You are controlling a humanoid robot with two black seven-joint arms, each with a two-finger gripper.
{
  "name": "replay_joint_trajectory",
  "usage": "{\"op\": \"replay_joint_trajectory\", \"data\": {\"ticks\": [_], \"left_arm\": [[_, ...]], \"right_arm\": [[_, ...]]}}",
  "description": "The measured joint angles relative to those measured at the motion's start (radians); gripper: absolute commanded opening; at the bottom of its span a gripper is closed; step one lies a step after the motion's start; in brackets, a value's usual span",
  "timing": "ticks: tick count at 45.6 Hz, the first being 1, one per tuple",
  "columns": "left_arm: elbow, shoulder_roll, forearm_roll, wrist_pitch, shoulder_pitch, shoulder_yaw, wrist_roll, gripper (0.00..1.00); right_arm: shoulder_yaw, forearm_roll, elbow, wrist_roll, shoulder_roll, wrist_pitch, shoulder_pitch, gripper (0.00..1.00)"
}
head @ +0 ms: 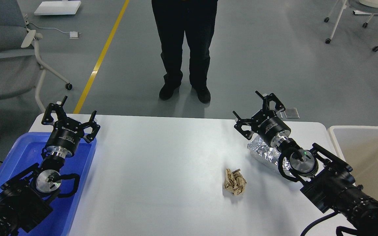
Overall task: Tidy desktop
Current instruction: 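Raise the right gripper off the silver foil bag, then swing the right gripper outward and lower it beside the foil bag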
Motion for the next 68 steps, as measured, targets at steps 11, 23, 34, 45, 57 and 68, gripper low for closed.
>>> {"op": "replay_joint_trajectory", "data": {"ticks": [11,23,34,45,57,68], "left_arm": [[0.0,0.0,0.001,0.0,0.0,0.0,0.0,1.0],[0.0,0.0,0.001,0.0,0.001,0.0,0.0,1.0],[0.0,0.0,0.002,0.0,0.001,0.0,0.0,1.0],[0.0,0.0,0.002,0.0,0.001,0.0,0.0,1.0],[0.0,0.0,0.002,0.0,0.001,0.0,0.0,1.0],[0.0,0.0,0.001,0.0,0.001,0.0,0.0,1.0]], "right_arm": [[-0.002,-0.006,0.002,0.0,-0.001,-0.006,0.002,1.0],[-0.002,-0.043,0.056,0.0,-0.012,-0.025,0.008,1.0],[-0.007,-0.107,0.171,-0.004,-0.06,-0.08,0.046,1.0],[-0.131,-0.152,0.258,-0.007,-0.14,-0.104,0.13,1.0],[-0.357,-0.207,0.363,-0.008,-0.248,-0.103,0.271,1.0],[-0.595,-0.445,0.475,-0.007,-0.366,-0.093,0.387,1.0]]}}
